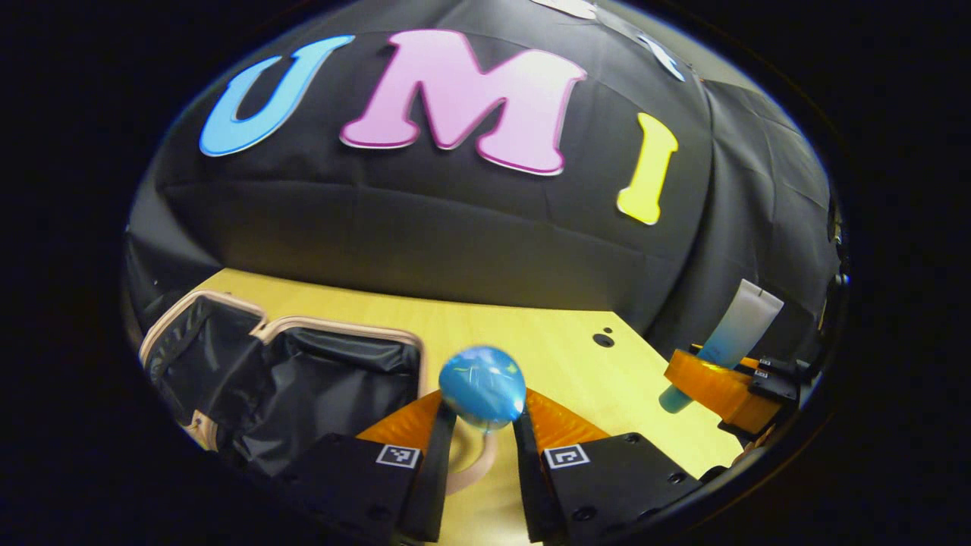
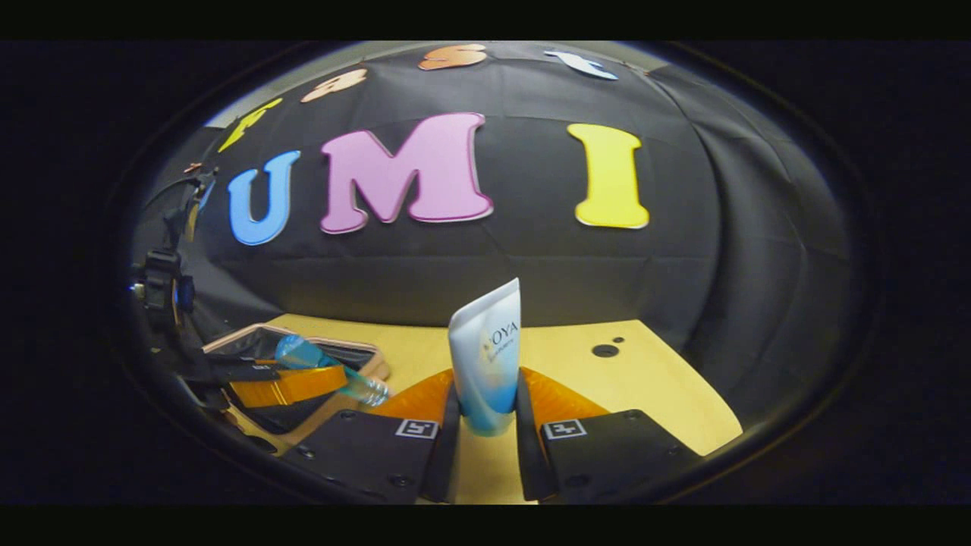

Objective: First open the suitcase, pack the skin care products into it, and then close the suitcase.

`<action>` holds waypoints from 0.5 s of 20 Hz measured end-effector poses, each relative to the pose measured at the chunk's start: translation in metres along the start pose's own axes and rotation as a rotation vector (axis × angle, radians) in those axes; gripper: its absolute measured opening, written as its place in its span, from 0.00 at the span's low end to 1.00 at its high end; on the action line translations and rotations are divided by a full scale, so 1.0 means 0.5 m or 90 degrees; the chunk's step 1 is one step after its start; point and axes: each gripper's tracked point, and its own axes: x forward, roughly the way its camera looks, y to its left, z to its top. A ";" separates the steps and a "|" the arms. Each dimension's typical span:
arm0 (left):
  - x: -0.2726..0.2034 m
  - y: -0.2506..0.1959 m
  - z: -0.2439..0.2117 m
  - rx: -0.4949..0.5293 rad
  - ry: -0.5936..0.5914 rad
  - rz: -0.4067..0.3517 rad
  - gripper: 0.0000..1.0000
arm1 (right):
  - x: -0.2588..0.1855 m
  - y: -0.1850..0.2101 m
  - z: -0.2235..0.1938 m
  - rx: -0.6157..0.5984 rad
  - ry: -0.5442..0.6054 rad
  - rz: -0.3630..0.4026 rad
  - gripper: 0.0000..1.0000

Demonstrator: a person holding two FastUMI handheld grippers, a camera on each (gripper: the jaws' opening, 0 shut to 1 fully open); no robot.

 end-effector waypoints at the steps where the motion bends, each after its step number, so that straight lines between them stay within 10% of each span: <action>1: -0.009 0.040 0.018 -0.002 -0.015 0.017 0.45 | 0.002 0.027 0.007 -0.005 -0.004 0.015 0.35; 10: -0.073 0.306 -0.026 -0.021 0.053 0.112 0.45 | -0.023 0.212 -0.036 -0.010 0.030 0.112 0.35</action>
